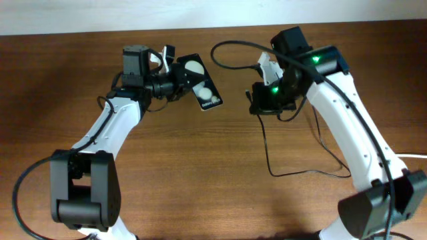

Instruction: Plug charger to phone and switch on socket

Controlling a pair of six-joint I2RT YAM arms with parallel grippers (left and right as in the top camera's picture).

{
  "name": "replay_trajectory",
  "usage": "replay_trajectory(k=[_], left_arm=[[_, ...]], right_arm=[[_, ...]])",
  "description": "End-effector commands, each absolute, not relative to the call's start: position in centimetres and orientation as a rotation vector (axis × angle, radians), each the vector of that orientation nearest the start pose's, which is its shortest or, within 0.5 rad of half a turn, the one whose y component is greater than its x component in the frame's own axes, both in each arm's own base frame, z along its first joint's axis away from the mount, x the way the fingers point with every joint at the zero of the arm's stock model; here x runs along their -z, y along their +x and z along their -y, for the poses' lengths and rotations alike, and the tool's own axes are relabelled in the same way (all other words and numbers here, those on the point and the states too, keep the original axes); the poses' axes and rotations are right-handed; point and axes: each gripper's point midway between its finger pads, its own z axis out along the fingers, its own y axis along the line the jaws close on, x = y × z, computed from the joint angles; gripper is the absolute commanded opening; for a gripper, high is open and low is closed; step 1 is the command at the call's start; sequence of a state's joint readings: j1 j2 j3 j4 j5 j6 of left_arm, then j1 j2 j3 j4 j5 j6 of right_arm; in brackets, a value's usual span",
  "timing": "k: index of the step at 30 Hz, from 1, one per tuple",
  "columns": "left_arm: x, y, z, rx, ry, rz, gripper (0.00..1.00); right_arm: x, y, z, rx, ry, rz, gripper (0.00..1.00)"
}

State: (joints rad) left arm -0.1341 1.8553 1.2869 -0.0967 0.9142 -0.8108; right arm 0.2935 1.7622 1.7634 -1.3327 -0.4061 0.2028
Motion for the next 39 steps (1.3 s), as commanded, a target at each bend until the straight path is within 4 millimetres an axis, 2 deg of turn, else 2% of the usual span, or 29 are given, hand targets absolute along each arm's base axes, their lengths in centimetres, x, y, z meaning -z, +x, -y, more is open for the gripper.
replay_trajectory(k=[1, 3, 4, 5, 6, 7, 8, 9, 10, 12, 14, 17, 21, 27, 29, 33, 39], left_arm=[[-21.4, 45.9, 20.5, 1.642, -0.178, -2.218, 0.0], [-22.7, 46.6, 20.1, 1.66, -0.173, -2.159, 0.0], [-22.7, 46.8, 19.5, 1.658, -0.186, -2.154, 0.0], [-22.8, 47.1, 18.4, 1.662, -0.201, -2.148, 0.0], [-22.9, 47.2, 17.4, 1.668, -0.209, -2.138, 0.0], [-23.0, 47.5, 16.3, 1.667, -0.23, -2.13, 0.0], [-23.1, 47.3, 15.7, 1.685, -0.224, -2.125, 0.0], [-23.3, 47.1, 15.7, 1.704, -0.209, -2.126, 0.0], [-23.6, 46.2, 16.1, 1.771, -0.184, -2.138, 0.0], [-24.0, 45.0, 17.3, 1.849, -0.126, -2.156, 0.0], [-24.0, 44.7, 18.3, 1.855, -0.106, -2.164, 0.0], [-23.8, 44.9, 18.9, 1.823, -0.102, -2.164, 0.0], [-23.7, 45.0, 18.9, 1.797, -0.071, -2.154, 0.0], [-23.7, 45.0, 18.9, 1.764, -0.016, -2.135, 0.0], [-23.7, 44.9, 19.0, 1.764, 0.01, -2.129, 0.0], [-23.8, 44.4, 19.7, 1.763, 0.069, -2.124, 0.0], [-23.8, 43.9, 20.4, 1.786, 0.097, -2.129, 0.0]], right_arm=[[-22.3, 30.1, -20.0, -0.721, -0.379, -2.908, 0.04], [-21.8, 27.2, -21.8, -0.73, -0.494, -2.916, 0.04], [-21.4, 26.5, -21.5, -0.706, -0.455, -2.922, 0.04], [-21.2, 26.2, -20.2, -0.622, -0.375, -2.917, 0.04], [-21.0, 26.0, -18.1, -0.486, -0.263, -2.888, 0.04], [-21.0, 25.7, -17.1, -0.438, -0.236, -2.805, 0.04], [-20.6, 25.7, -17.6, -0.457, -0.269, -2.673, 0.04], [-20.4, 25.9, -18.0, -0.485, -0.28, -2.615, 0.04], [-19.4, 27.0, -19.1, -0.554, -0.279, -2.516, 0.04], [-18.8, 28.9, -21.0, -0.613, -0.298, -2.443, 0.04], [-19.3, 29.5, -23.5, -0.73, -0.42, -2.373, 0.04], [-20.3, 29.8, -25.3, -0.727, -0.513, -2.282, 0.04], [-20.6, 29.5, -26.1, -0.719, -0.53, -2.261, 0.04], [-19.2, 30.0, -26.0, -0.662, -0.47, -2.368, 0.04], [-18.1, 30.4, -26.4, -0.651, -0.485, -2.394, 0.04], [-19.0, 30.9, -26.7, -0.663, -0.484, -2.359, 0.04], [-19.2, 31.0, -26.8, -0.667, -0.483, -2.348, 0.04]])
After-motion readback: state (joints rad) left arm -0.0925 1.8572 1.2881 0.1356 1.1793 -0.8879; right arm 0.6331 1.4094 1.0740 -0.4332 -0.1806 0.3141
